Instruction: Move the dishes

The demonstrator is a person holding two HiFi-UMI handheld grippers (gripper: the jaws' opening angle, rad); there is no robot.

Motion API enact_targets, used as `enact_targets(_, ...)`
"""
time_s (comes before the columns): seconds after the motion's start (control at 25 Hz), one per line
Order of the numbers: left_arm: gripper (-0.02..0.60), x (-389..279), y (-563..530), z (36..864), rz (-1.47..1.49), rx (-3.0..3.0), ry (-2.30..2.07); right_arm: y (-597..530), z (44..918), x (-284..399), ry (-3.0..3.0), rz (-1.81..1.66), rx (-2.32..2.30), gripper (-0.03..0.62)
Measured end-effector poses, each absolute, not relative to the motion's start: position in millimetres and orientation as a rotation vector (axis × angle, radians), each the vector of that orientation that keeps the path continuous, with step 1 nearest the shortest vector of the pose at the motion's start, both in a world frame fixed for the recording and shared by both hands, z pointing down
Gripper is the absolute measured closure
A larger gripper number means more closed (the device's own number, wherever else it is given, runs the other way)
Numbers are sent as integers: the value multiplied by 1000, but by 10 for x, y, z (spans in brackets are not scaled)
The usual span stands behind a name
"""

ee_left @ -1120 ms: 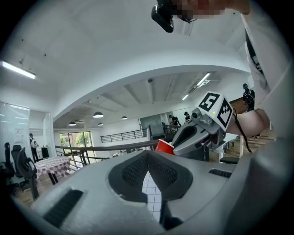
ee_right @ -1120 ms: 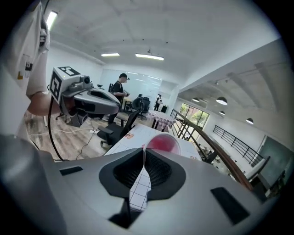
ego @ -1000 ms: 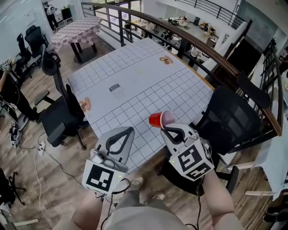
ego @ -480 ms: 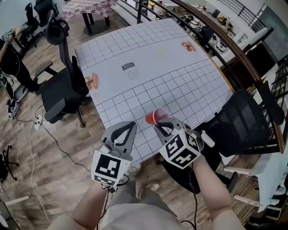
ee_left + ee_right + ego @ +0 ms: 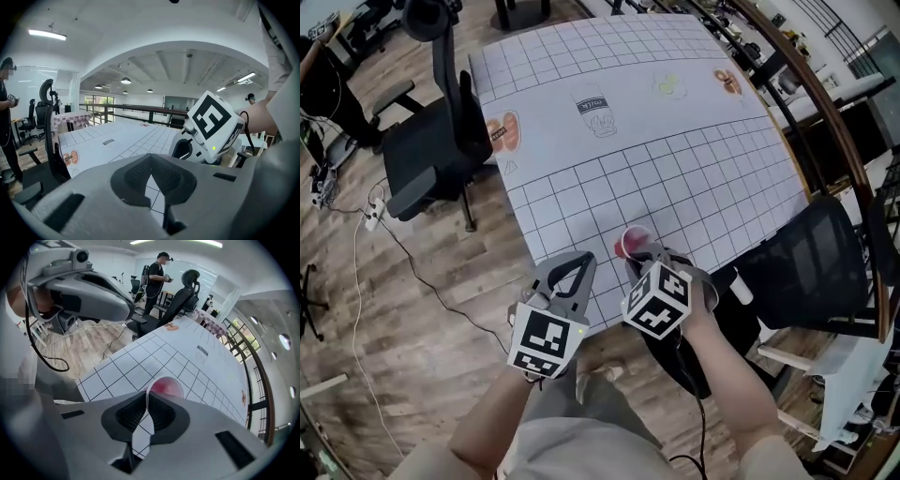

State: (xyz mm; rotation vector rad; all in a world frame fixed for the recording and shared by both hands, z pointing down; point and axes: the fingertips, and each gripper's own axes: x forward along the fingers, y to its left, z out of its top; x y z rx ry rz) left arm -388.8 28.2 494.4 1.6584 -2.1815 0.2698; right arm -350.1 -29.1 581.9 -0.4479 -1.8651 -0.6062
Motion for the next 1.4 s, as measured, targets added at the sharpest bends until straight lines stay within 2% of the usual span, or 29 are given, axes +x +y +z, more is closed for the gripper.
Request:
enact_targets(0.32, 568, -3983, 369, 5228, 273, 1644, -2138, -71, 6270, -3432, -1781, -598, -497, 563)
enact_targets(0.84, 568, -3999, 370, 5206, 262, 1675, -2095, 66, 6251, -3472, -1853, -501, -483, 559)
enact_targets(1.2, 568, -3843, 106, 4589, 238, 1760, -2100, -188, 5494, -3383, -2025, -394, -377, 540)
enact_targets(1.4, 568, -3461, -169, 3984, 240, 1866, -2078, -511, 4774, -3091, -2170, -341, -237, 540)
